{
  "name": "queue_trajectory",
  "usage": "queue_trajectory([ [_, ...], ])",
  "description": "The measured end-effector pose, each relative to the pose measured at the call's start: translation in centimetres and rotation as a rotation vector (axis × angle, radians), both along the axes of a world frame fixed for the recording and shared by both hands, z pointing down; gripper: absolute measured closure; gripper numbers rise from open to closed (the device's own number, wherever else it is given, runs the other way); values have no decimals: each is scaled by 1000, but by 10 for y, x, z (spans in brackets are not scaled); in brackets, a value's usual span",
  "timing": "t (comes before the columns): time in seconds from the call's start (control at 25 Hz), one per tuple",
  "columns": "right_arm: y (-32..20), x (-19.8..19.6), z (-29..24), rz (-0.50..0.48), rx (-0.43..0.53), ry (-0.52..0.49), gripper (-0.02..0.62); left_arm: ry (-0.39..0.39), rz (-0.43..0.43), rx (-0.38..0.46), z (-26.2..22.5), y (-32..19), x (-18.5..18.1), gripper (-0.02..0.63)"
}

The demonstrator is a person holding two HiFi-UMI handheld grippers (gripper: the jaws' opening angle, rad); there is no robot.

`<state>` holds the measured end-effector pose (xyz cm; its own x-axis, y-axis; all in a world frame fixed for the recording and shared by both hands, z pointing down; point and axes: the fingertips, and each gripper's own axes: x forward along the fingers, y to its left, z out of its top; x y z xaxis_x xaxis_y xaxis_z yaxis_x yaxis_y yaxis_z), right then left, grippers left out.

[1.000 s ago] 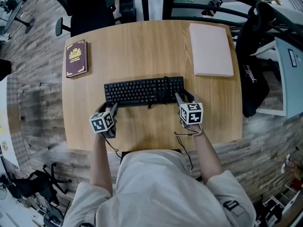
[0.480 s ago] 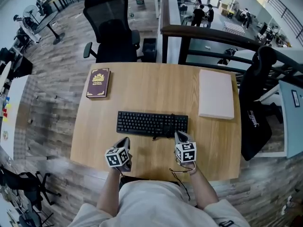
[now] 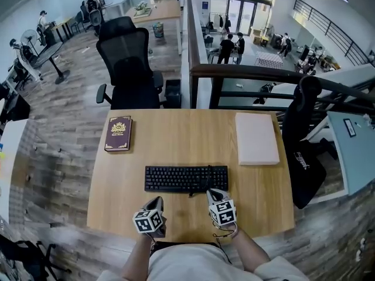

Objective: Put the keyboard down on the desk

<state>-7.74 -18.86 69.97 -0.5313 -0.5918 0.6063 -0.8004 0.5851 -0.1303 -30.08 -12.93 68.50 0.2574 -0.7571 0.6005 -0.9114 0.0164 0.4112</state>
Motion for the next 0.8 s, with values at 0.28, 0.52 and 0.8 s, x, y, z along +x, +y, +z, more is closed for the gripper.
queue_trajectory([
  [0.28,15,-27,-25,3,36,12,592,7,105,98,-37,-6,3,595],
  [0.52,17,-50,-55,21,97,-36,592,-43,152,212,-76,-21,1,595],
  [0.8,3,-69,-102,31,206,-73,592,-90,165,304,-116,-39,-2,595],
])
